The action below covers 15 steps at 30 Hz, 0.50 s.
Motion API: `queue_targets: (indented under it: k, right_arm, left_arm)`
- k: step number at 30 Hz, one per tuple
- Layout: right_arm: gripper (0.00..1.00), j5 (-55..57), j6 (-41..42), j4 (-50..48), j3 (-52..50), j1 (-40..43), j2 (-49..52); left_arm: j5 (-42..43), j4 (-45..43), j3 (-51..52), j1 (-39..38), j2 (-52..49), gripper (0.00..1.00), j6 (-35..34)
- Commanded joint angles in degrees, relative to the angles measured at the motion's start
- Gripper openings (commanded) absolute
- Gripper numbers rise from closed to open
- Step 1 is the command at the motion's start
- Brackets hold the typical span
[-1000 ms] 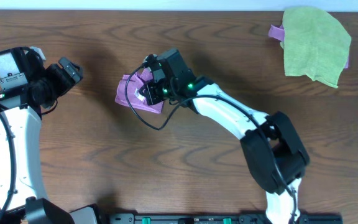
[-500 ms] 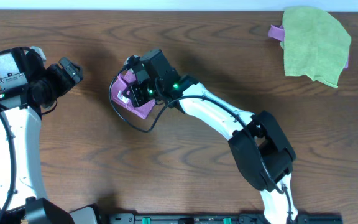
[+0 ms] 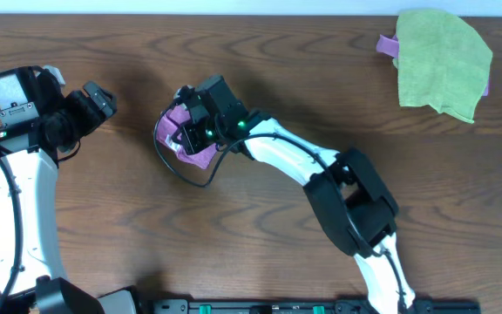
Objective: Fold the cloth
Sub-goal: 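Carry the right end over onto the left end held by the left gripper, then release the right gripper and pull it back to the right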
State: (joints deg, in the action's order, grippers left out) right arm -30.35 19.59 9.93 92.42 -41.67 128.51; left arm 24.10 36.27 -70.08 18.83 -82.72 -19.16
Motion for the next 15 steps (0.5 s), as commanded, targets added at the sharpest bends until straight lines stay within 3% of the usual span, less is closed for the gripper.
queue_targets:
  k: [1,15]
  right_arm:
    - [0.01,-2.38,1.33,-0.24,3.58,-0.42,2.51]
    - [0.01,-1.18,2.21,0.22,11.39,0.09,6.49]
  left_arm:
    - [0.79,0.48,0.61,0.22,0.55,0.95,1.62]
    - [0.81,0.55,0.61,0.22,0.52,0.95,2.03]
